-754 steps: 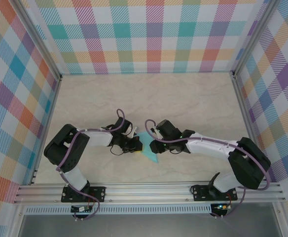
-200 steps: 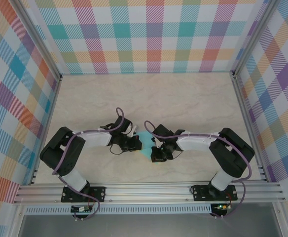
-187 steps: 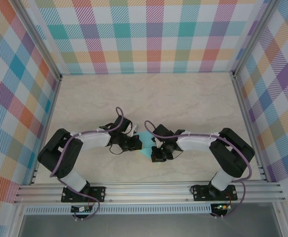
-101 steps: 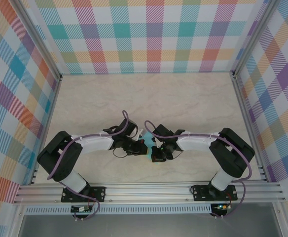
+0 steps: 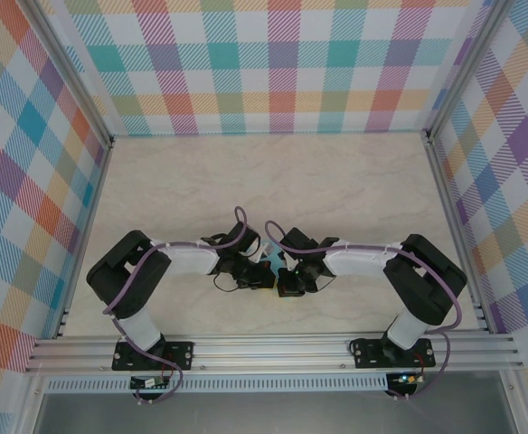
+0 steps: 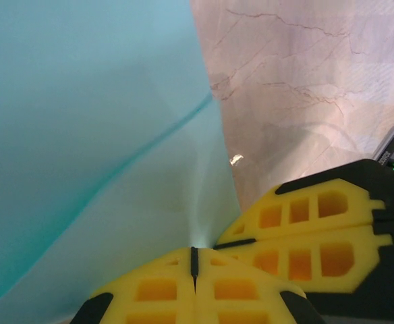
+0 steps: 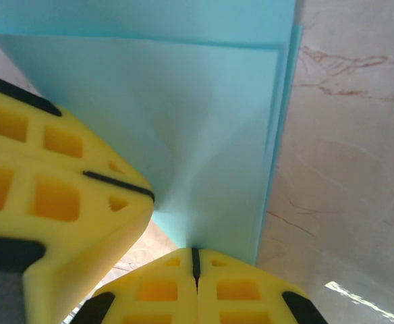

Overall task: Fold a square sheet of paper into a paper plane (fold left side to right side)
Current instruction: Third fold the triangle at the center of the table.

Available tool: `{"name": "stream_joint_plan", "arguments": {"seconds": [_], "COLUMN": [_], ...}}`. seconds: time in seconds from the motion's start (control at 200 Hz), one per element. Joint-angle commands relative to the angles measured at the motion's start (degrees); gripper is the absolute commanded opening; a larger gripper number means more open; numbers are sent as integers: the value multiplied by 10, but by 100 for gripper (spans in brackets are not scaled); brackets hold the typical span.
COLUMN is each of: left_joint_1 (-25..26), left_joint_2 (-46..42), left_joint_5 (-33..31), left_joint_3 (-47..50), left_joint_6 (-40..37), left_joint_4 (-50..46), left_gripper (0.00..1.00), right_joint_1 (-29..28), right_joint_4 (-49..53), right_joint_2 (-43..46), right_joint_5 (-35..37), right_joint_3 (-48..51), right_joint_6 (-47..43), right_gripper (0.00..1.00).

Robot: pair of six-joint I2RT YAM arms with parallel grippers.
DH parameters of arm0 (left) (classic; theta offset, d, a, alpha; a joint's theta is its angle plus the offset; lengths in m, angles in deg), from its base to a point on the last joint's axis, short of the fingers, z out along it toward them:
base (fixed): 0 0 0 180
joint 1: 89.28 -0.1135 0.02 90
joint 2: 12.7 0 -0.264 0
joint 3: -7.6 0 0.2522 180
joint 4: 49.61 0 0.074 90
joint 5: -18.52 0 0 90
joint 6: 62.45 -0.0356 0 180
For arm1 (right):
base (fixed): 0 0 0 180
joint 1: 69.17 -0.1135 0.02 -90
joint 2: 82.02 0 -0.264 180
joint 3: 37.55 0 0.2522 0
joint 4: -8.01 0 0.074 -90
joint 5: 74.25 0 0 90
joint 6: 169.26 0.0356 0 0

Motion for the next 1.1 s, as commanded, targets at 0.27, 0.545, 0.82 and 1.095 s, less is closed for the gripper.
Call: {"name": "stream_joint_plan", "arguments": {"seconds": [0.27, 0.545, 0.82, 1.095], "left_joint_1": [-1, -61, -135, -185], "left_joint_2": [29, 26, 8, -26], "left_joint_5": [-56, -89, -101, -109], "left_joint_3": [-7, 10, 34, 49], "left_joint_6": [-63, -95, -145, -128], "left_joint_4": [-47, -52, -72, -61], "left_gripper": [0, 0, 0, 0], "right_joint_1": [1, 1, 1, 1], "right_joint_4": [72, 77, 66, 56], "right_joint_2": [-35, -37, -32, -32], "right_joint_5": [63, 64, 62, 56], "right_joint_3": [23, 25, 34, 35], "right_joint_6": [-4, -4, -1, -6], "right_gripper": [5, 5, 5, 5]}}
